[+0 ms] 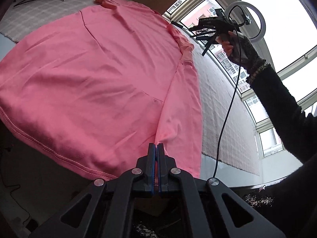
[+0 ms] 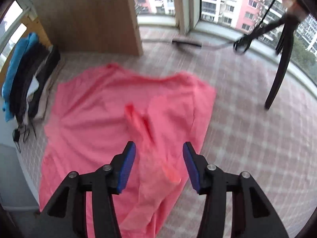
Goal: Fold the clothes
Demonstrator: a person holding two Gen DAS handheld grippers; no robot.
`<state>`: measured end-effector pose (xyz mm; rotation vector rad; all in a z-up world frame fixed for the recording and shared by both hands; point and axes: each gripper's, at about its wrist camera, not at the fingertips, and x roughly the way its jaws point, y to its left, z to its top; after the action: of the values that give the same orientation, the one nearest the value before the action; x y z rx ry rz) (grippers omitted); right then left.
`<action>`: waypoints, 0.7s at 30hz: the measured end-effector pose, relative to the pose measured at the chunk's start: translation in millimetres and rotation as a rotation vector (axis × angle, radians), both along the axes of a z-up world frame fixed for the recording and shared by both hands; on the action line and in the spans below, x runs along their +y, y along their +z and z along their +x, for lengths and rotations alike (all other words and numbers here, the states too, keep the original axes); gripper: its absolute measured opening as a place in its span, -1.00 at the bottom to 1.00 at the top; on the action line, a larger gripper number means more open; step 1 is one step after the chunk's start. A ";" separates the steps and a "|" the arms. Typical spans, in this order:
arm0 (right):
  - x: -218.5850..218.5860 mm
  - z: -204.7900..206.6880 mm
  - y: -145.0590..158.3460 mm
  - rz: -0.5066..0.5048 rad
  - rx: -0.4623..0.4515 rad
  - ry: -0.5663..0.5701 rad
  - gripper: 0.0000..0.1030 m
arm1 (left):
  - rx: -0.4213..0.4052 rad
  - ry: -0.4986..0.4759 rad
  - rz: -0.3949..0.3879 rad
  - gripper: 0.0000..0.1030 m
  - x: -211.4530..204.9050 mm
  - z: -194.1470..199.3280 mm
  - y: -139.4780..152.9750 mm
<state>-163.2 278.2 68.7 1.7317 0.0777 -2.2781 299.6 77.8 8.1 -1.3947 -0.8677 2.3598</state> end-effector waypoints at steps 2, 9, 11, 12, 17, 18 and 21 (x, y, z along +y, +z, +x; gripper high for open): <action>3.9 9.5 -12.3 0.035 -0.022 -0.025 -0.05 | 0.005 -0.004 -0.004 -0.98 -0.1 -0.1 1.5; 8.8 14.3 -35.7 -0.031 -0.112 -0.066 -0.61 | 0.026 -0.026 -0.022 -0.98 6.1 7.6 6.3; 4.5 15.0 -37.6 -0.059 -0.125 -0.053 -0.93 | 0.029 -0.024 -0.017 -0.98 7.0 9.5 6.8; 2.1 16.4 -36.1 -0.061 -0.118 -0.048 -0.93 | 0.034 -0.022 -0.012 -0.98 7.1 11.7 7.9; -18.3 27.2 -7.1 -0.070 -0.031 0.003 -0.94 | 0.057 -0.005 0.003 -0.98 12.0 22.2 13.4; -24.8 29.0 -1.0 -0.081 -0.021 0.020 -0.94 | 0.058 -0.002 0.002 -0.98 11.7 24.8 13.0; -53.6 31.4 5.8 -0.063 0.015 0.078 -0.94 | 0.051 0.009 0.001 -0.98 11.5 30.9 8.6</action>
<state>-131.8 224.7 74.5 1.6512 0.0747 -2.2140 330.5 89.2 16.7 -1.3273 -0.8634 2.3903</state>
